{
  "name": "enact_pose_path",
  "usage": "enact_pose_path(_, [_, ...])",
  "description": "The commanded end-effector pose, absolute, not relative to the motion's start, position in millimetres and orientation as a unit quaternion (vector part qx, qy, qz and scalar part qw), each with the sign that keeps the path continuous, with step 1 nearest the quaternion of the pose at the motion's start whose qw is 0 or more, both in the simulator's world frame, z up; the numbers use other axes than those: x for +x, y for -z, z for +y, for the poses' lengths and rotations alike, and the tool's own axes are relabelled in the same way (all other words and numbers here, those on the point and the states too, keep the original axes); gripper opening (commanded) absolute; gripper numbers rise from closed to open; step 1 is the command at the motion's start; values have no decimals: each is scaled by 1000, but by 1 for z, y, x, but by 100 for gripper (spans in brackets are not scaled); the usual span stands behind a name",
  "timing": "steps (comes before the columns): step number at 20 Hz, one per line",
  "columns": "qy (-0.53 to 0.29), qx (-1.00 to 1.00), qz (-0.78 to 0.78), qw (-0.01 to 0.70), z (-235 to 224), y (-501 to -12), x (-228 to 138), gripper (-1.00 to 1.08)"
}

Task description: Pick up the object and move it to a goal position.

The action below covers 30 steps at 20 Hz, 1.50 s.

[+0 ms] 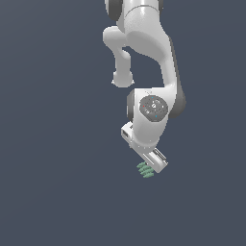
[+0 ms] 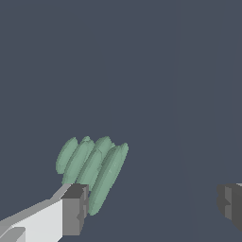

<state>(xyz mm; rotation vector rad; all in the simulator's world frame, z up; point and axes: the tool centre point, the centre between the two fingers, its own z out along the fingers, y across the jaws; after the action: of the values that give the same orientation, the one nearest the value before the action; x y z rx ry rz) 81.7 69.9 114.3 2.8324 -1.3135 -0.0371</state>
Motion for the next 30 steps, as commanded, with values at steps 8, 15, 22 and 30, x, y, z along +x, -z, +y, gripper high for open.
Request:
enact_pose_path(8, [5, 852, -524, 5, 89, -108, 103, 100])
enact_pose_path(15, [2, 819, -573, 2, 100, -104, 113, 100])
enact_pose_path(22, [0, 803, -596, 0, 105, -102, 118, 100])
enact_pose_path(30, [0, 802, -597, 0, 105, -95, 118, 100])
